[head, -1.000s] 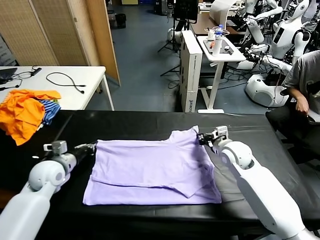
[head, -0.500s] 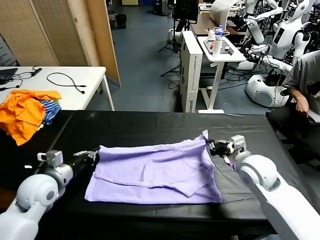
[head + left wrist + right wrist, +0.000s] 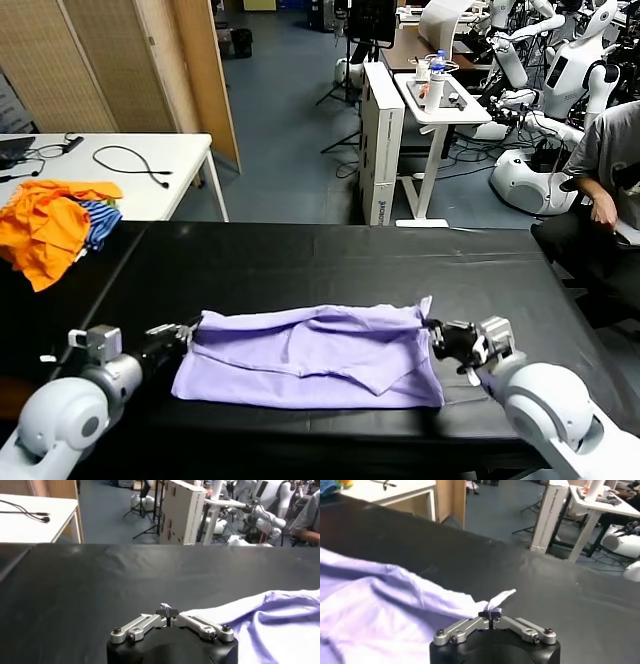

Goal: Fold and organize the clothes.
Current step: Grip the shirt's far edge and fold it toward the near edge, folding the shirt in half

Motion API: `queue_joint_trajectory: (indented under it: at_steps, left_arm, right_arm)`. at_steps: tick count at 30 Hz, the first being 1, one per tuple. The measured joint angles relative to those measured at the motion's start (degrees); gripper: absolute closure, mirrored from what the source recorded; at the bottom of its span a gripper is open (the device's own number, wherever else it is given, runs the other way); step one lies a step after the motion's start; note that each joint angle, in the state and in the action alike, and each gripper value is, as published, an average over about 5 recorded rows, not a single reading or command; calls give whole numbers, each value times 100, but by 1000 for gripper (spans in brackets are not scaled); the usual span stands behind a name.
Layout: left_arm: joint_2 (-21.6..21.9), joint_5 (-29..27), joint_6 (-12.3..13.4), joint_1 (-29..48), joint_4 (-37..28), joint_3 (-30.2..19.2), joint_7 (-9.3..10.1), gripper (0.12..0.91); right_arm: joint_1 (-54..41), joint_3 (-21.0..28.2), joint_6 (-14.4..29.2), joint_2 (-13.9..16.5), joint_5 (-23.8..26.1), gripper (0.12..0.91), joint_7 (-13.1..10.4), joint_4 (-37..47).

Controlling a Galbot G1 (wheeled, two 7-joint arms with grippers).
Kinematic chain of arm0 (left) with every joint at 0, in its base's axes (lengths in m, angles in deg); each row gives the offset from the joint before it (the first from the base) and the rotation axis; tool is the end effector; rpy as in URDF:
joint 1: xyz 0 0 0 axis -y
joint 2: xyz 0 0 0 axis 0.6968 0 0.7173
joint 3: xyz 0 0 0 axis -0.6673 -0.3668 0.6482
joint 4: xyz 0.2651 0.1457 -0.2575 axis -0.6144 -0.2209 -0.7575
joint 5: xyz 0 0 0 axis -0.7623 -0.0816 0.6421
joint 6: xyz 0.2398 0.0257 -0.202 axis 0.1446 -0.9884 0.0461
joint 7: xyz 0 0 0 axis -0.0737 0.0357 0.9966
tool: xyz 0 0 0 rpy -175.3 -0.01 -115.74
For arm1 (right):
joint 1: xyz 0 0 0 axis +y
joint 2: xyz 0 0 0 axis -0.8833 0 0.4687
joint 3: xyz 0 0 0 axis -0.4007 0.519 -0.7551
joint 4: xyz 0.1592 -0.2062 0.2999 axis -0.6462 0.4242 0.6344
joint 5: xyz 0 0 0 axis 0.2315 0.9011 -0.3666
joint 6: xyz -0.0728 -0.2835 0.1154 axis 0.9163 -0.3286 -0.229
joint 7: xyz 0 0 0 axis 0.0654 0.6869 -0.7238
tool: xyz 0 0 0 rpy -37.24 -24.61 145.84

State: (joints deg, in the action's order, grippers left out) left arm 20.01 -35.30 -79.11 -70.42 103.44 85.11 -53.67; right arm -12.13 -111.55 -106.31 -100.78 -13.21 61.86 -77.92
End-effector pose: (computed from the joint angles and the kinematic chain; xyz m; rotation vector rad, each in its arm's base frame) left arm 0.1808 0.1880 -0.2471 -0.3266 -2.5673 0.0715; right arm 0.1936 -0.1297 -0.2264 0.4684 -2.4824 0.3072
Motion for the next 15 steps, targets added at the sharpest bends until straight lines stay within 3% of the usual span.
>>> queue_joint_trajectory:
  at_steps: [15]
  left_arm:
    - [-104, -26, 89, -614, 170, 580, -69, 885]
  right_arm:
    - [521, -171, 4, 58, 31, 885, 32, -176]
